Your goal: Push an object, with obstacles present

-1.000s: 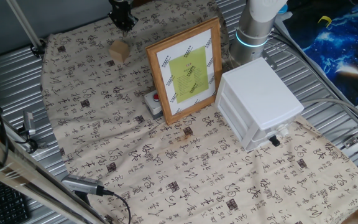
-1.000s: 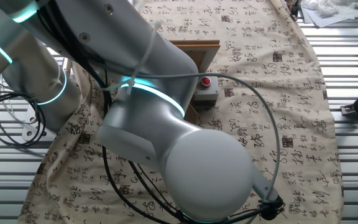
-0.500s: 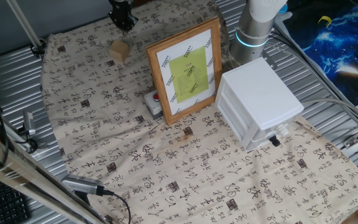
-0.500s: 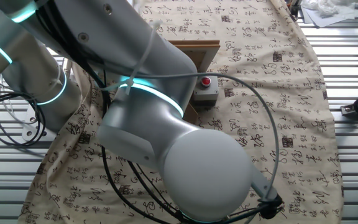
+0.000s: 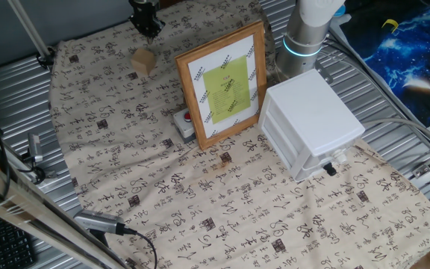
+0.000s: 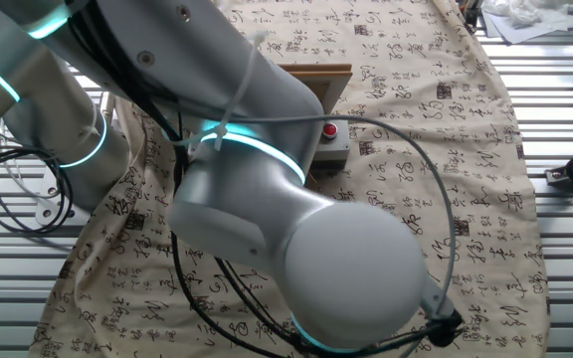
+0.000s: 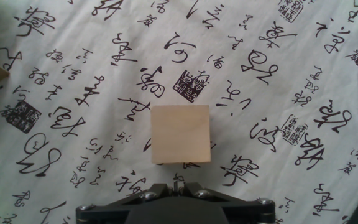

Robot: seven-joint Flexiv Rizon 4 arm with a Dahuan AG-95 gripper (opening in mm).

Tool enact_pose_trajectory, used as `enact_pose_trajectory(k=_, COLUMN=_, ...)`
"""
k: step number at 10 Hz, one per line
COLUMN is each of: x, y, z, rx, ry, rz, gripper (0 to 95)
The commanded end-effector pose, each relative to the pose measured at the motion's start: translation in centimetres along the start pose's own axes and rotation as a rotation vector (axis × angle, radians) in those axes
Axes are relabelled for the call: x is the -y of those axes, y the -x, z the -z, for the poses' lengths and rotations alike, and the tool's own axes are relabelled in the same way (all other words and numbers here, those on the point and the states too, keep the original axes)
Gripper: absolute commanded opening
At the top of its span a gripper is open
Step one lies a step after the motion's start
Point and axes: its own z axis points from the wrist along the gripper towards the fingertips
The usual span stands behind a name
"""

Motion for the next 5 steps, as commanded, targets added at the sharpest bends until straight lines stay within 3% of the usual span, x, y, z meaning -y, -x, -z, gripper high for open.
enact_pose_trajectory(k=1, x=-0.12, y=-0.12, z=0.03, rx=-0.008, ry=-0.012, rz=-0.001, gripper=0.0)
enact_pose_trajectory(k=3, x=-0.12, y=-0.12, z=0.03, rx=-0.001, ry=-0.023, rz=0.001, gripper=0.0)
enact_pose_trajectory(k=5, x=-0.12, y=-0.12, z=0.03, rx=0.028, ry=-0.021, rz=0.009, gripper=0.0)
